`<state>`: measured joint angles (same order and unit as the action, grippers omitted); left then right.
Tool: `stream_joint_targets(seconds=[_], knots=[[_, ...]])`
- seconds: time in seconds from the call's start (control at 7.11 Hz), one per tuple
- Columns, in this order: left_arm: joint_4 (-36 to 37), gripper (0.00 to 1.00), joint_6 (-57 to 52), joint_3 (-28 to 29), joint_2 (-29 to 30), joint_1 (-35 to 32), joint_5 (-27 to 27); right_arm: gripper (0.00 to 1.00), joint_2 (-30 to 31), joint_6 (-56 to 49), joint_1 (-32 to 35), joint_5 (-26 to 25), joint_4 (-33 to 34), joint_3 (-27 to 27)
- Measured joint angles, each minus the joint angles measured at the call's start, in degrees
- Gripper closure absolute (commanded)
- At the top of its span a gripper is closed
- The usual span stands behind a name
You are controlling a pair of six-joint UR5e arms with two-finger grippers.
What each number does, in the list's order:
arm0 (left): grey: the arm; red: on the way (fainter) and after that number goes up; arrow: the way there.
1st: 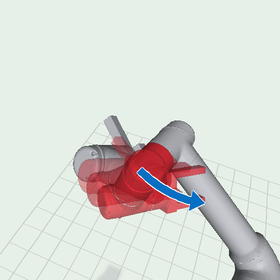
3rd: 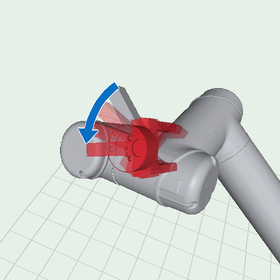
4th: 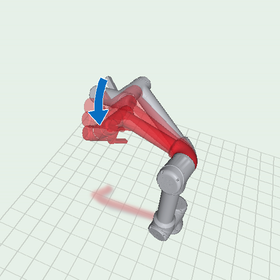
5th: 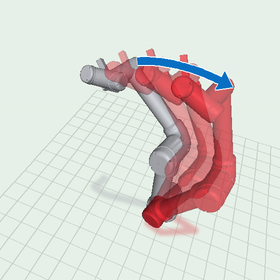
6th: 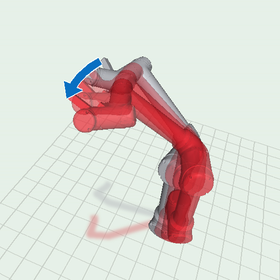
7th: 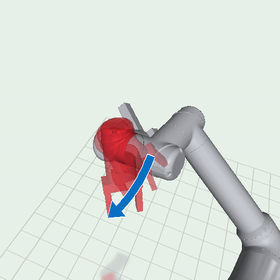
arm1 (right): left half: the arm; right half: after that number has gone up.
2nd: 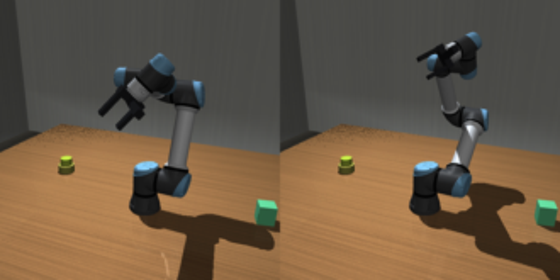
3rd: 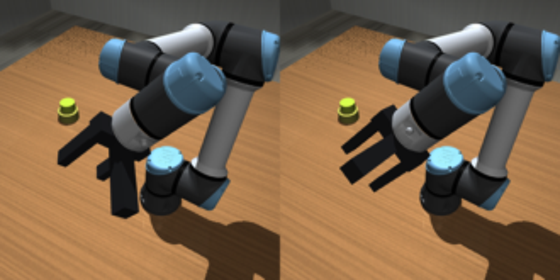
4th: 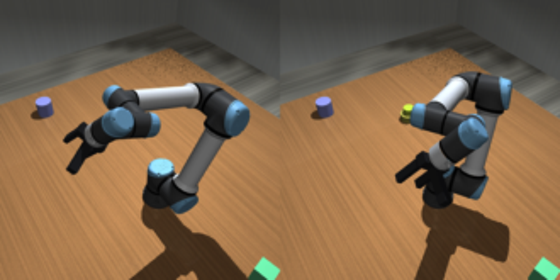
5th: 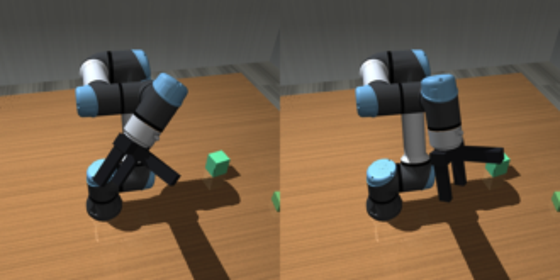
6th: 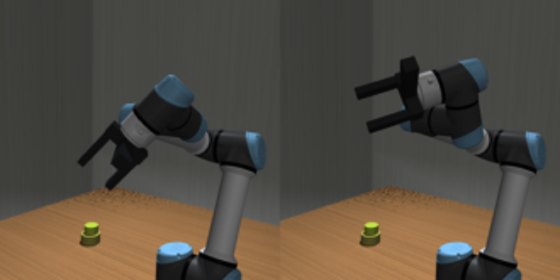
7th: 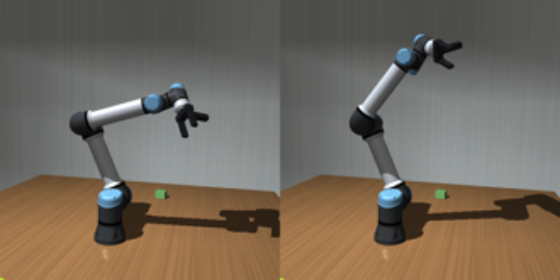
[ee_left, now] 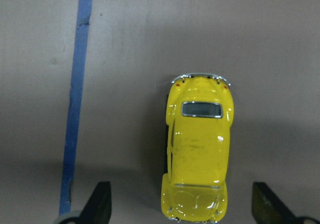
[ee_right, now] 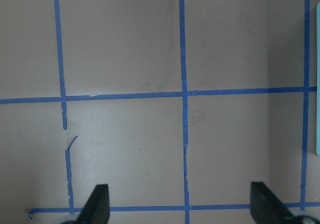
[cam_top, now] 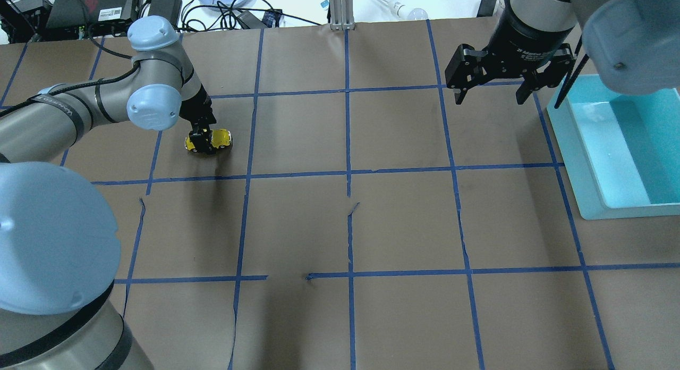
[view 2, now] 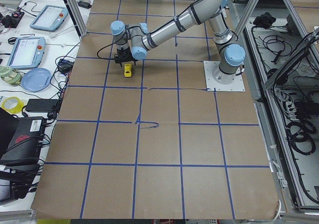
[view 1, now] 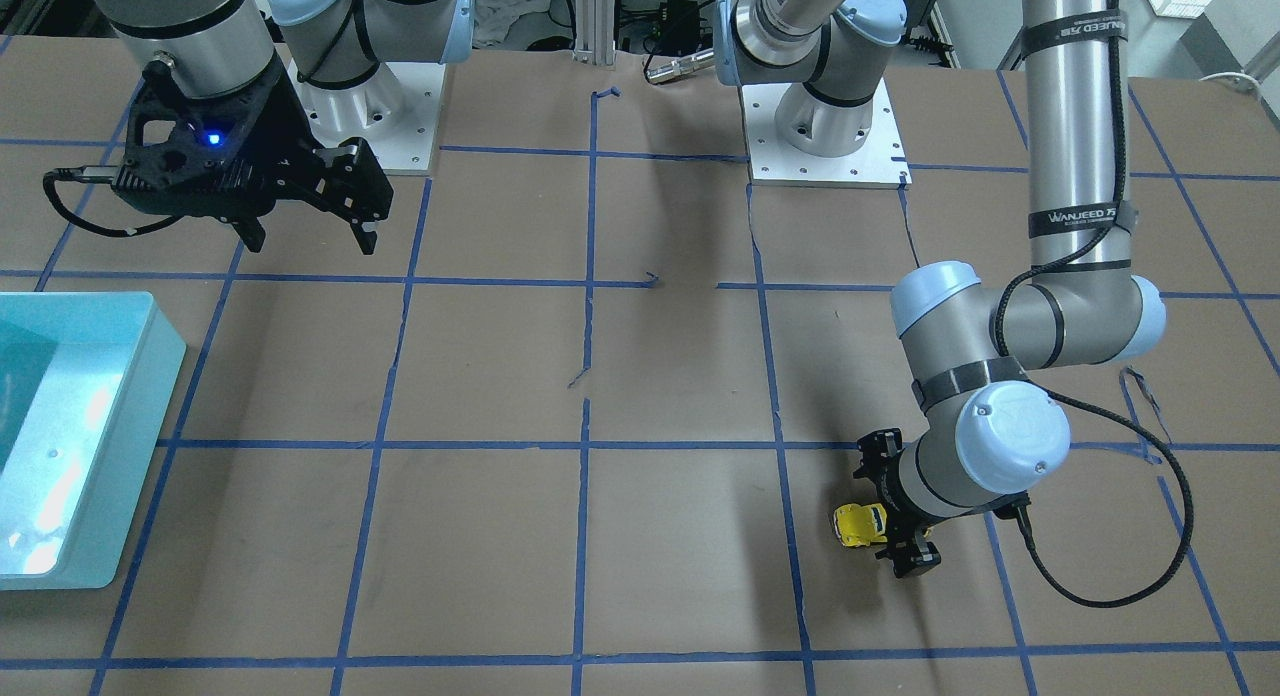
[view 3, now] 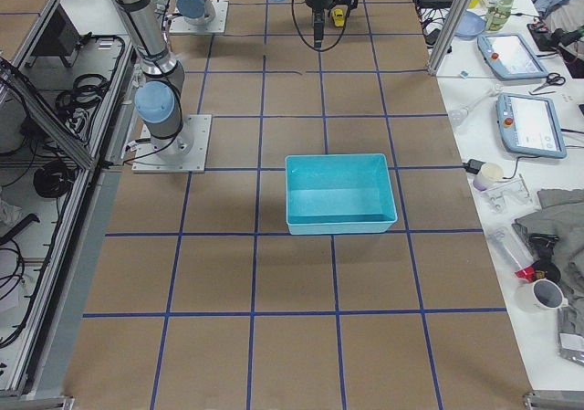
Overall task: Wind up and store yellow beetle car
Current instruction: 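Close the left gripper on the yellow car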
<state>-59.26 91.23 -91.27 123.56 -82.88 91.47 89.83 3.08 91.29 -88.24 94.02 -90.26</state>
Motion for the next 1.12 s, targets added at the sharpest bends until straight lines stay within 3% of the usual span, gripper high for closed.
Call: stream_joint_targets(seconds=[0.14, 0.28, 0.7, 1.12], knots=[[0.07, 0.77, 0.01, -0.01, 0.26, 0.06, -0.04, 0.0, 0.01, 0.0, 0.01, 0.0, -0.04, 0.0], [0.1, 0.97, -0.06, -0.01, 0.36, 0.27, -0.12, 0.0, 0.02, 0.0, 0.02, 0.0, -0.04, 0.0], [3.8, 1.0, -0.3, 0.04, 0.09, 1.16, -0.7, 0.0, -0.05, 0.0, 0.02, 0.0, 0.0, 0.0], [4.66, 1.0, -2.15, 0.56, -0.93, 1.18, -10.94, 0.0, -0.17, 0.0, -0.05, 0.0, 0.02, 0.0]])
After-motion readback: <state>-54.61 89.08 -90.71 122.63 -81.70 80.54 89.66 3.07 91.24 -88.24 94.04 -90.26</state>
